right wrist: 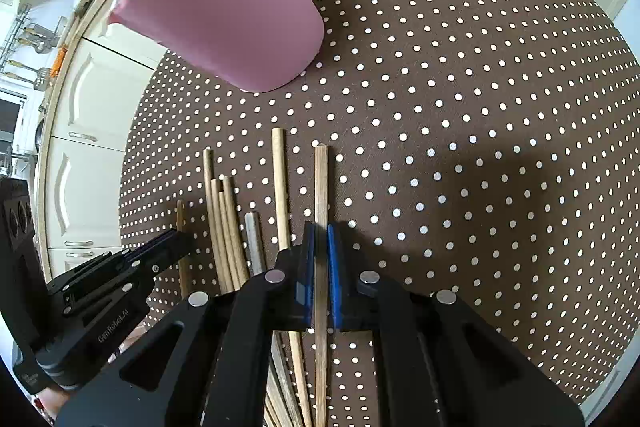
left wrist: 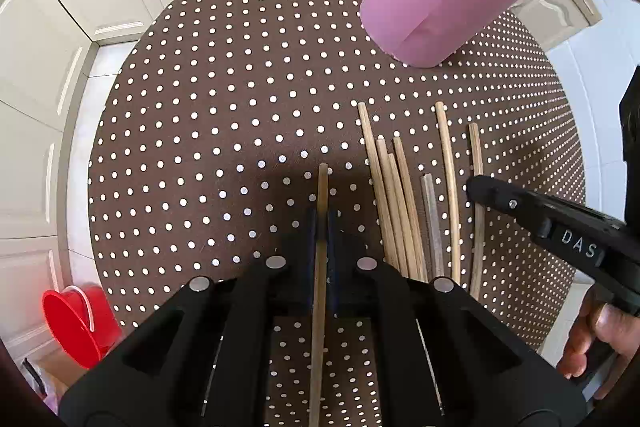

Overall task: Organize utensils
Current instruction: 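Close the left gripper on a stick while the right gripper grasps another stick, then lift both held sticks and lower them into the pink cup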

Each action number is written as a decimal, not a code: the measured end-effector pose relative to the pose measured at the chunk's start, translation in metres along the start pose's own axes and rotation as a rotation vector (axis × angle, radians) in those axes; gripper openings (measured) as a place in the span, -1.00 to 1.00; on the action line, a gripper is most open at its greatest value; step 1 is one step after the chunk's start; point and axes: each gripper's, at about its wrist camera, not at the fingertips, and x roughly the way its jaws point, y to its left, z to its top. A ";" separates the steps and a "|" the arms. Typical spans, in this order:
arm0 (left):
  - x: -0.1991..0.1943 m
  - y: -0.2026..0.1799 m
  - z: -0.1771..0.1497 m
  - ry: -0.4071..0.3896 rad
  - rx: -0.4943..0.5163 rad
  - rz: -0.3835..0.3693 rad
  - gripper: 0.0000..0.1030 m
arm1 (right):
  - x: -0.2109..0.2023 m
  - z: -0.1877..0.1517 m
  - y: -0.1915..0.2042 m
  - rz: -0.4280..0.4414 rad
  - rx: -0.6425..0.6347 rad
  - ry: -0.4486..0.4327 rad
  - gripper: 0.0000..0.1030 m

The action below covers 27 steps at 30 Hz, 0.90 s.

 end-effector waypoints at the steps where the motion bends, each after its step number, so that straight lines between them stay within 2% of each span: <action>1: -0.002 0.000 0.001 -0.004 0.002 -0.009 -0.89 | -0.002 -0.001 0.000 0.011 0.007 -0.007 -0.89; 7: -0.023 -0.013 0.004 -0.043 0.041 -0.049 -0.90 | -0.023 -0.008 0.000 0.047 -0.001 -0.051 -0.89; 16: -0.090 -0.035 0.006 -0.150 0.120 -0.109 -0.90 | -0.078 -0.030 0.011 0.099 -0.021 -0.180 -0.90; 27: -0.161 -0.039 -0.017 -0.273 0.192 -0.159 -0.90 | -0.137 -0.061 0.062 0.087 -0.095 -0.350 -0.90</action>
